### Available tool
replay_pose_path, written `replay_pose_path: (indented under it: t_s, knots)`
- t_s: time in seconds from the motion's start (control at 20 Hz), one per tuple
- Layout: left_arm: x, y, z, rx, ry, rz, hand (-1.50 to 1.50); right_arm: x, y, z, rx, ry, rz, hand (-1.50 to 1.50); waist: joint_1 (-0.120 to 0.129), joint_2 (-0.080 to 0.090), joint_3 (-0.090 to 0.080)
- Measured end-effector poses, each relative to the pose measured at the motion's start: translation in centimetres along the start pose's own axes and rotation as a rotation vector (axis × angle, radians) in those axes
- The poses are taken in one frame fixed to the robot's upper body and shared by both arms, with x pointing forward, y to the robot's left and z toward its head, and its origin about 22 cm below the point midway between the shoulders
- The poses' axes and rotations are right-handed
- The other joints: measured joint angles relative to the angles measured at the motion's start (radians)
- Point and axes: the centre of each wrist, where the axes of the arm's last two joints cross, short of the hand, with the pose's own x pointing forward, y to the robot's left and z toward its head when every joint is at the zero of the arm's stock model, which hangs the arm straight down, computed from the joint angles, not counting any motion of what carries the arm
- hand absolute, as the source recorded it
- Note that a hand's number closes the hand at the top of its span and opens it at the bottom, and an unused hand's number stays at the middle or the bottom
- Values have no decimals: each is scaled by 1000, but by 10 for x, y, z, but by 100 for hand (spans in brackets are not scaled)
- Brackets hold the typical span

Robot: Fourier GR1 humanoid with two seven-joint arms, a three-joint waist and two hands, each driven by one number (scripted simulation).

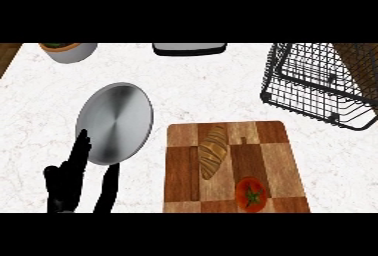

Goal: Pick the tomato from the cutting board and place it in the tiered basket

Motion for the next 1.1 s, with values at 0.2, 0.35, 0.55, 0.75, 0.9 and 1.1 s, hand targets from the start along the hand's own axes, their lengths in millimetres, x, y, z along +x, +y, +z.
replay_pose_path:
  t_s: [0.2, 0.35, 0.55, 0.75, 0.9, 1.1]
  knots:
    - [3, -7, -1, -16, -22, -4, 0, 9, -20, 29, 73, 63, 214, -150, 24, 11, -2]
    - [4, -13, -2, -27, -35, -4, 0, 22, -28, 47, 71, 112, 338, -150, 38, 18, -2]
    - [5, -18, -3, -44, -54, -9, 0, 26, -25, 69, 29, 211, 395, -150, 59, 23, -1]
    - [7, -24, -6, -60, -58, -13, 0, 29, -14, 87, 5, 258, 438, -150, 75, 26, 0]
    - [8, -25, -8, -70, -68, -19, 0, 30, -8, 96, -5, 262, 492, -150, 84, 29, 1]
    - [11, -29, -8, -74, -68, -22, 0, 36, -6, 106, 7, 282, 603, -150, 94, 35, 1]
